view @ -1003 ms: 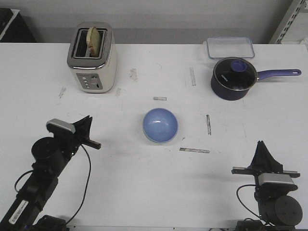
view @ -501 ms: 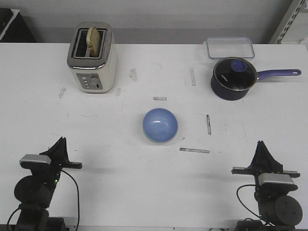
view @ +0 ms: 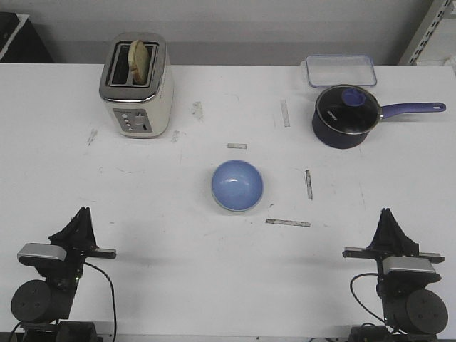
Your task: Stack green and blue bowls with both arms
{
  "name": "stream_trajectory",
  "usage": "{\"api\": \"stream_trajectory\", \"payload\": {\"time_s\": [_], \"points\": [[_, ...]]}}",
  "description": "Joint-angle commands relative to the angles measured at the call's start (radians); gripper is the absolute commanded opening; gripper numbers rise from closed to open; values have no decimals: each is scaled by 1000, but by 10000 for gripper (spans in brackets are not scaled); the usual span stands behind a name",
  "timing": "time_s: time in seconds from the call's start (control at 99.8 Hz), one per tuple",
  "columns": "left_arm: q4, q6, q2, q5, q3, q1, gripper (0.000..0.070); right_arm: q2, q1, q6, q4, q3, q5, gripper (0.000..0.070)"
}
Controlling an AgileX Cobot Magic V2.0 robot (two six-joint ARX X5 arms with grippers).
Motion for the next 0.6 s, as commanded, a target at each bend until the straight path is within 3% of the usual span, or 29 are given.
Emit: {"api": "stream_trajectory", "payload": {"time_s": [0.0, 0.261, 0.451, 0.591], "points": [[13, -2, -3, -2, 5, 1, 1, -1, 1, -5, 10, 5, 0, 4], [38, 0, -38, -5, -80, -25, 1, -1, 1, -6, 10, 5, 0, 4], [38, 28, -84, -76, -154, -27, 1, -1, 1, -5, 10, 5, 0, 4], [40, 32, -140, -83, -201, -25, 1, -1, 1, -6, 10, 5, 0, 4]]}}
